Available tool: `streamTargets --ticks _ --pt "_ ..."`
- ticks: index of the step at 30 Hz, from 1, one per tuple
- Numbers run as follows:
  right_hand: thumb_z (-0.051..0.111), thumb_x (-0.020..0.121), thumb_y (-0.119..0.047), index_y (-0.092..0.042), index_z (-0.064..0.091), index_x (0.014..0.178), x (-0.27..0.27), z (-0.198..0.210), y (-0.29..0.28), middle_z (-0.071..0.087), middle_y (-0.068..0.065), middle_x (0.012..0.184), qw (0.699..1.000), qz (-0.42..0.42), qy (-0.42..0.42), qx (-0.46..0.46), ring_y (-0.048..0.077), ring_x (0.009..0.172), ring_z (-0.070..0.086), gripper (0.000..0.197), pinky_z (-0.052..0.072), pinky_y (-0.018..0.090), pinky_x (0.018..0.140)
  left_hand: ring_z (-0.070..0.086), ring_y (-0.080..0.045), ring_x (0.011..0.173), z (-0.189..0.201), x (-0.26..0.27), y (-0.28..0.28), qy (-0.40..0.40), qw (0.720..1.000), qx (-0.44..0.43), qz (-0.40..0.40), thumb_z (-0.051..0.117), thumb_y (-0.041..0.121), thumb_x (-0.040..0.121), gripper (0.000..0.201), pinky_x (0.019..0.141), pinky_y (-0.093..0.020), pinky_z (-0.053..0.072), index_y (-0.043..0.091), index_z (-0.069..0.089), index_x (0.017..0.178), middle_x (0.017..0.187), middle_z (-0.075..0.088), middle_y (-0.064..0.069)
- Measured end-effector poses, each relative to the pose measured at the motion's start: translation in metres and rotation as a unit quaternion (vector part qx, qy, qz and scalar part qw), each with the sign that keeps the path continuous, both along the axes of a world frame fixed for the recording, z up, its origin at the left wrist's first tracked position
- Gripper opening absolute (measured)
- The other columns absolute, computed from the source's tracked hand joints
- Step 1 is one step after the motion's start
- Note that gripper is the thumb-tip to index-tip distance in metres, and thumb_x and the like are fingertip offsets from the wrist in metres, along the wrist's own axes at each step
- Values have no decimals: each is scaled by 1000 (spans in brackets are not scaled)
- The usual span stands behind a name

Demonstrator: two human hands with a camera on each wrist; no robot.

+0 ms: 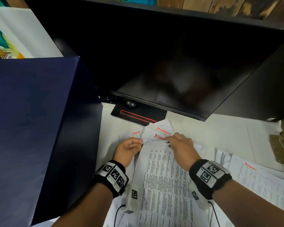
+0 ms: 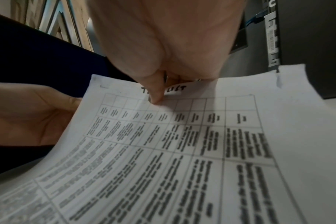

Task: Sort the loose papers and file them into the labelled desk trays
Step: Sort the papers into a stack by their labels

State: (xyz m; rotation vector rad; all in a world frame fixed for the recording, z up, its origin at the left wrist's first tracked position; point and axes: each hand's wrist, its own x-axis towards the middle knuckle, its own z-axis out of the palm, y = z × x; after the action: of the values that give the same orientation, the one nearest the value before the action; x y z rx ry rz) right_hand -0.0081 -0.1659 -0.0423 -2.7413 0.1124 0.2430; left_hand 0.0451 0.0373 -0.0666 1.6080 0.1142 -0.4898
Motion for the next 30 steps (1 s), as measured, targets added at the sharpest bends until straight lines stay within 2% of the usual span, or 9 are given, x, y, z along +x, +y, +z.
streamTargets --ticks 5,10,13,15,17,19,22,25,30 --pt "48 94 -16 -23 57 117 -13 -5 6 49 -2 114 999 3 -51 -5 19 107 43 25 34 34 92 59 -11 61 3 -2 2 4 1000 13 3 53 -6 88 25 58 -20 49 11 69 81 74 68 -3" --pt "49 93 -21 -22 51 106 -30 -9 9 52 -8 107 997 34 -74 2 13 109 45 13 7 35 115 61 -13 93 -5 3 -7 -26 990 136 17 54 -4 88 27 93 -24 45 14 68 104 104 67 -2" --pt "48 93 -25 -25 52 116 -40 -9 8 58 -11 108 996 35 -71 31 14 107 50 23 11 28 109 60 -17 98 -2 1 -11 -1 990 138 -19 60 1 87 33 99 -30 44 12 64 117 99 65 1" --pt "49 93 -25 -28 56 117 -40 -6 8 59 -12 107 995 36 -86 31 13 104 50 25 19 26 101 62 -19 95 1 -2 -13 -7 992 121 -24 61 -2 85 32 95 -30 48 13 67 112 92 65 1" --pt "49 95 -24 -29 59 117 -36 -3 6 58 -11 105 996 36 -78 30 12 103 48 24 25 30 100 64 -14 83 6 -10 -13 -18 991 123 -48 60 -5 83 26 78 -17 52 17 72 89 84 68 6" --pt "53 93 -20 -27 61 116 -32 0 2 54 -7 111 995 19 -87 33 14 108 44 26 26 28 98 64 -12 77 8 -18 -9 -14 993 98 -60 60 -8 83 32 74 -15 51 22 70 74 79 69 7" --pt "55 92 -21 -22 64 112 -27 0 -2 47 -6 132 998 10 -58 31 17 126 37 22 18 32 109 64 -13 81 5 -26 4 -10 994 66 -83 58 -10 84 32 82 -22 50 20 70 78 84 70 4" --pt "47 97 -22 -25 59 118 -29 1 2 54 -12 128 998 33 4 58 9 126 42 24 0 35 117 63 -11 81 2 -31 14 12 997 51 -51 52 -19 79 36 79 -19 46 12 69 77 85 69 1" --pt "49 96 -18 -21 61 113 -42 -1 14 61 -10 112 996 69 -20 56 11 113 51 21 12 37 117 61 -17 82 -13 -23 26 -56 969 234 57 54 -5 81 28 75 -20 43 14 72 92 91 66 -1"
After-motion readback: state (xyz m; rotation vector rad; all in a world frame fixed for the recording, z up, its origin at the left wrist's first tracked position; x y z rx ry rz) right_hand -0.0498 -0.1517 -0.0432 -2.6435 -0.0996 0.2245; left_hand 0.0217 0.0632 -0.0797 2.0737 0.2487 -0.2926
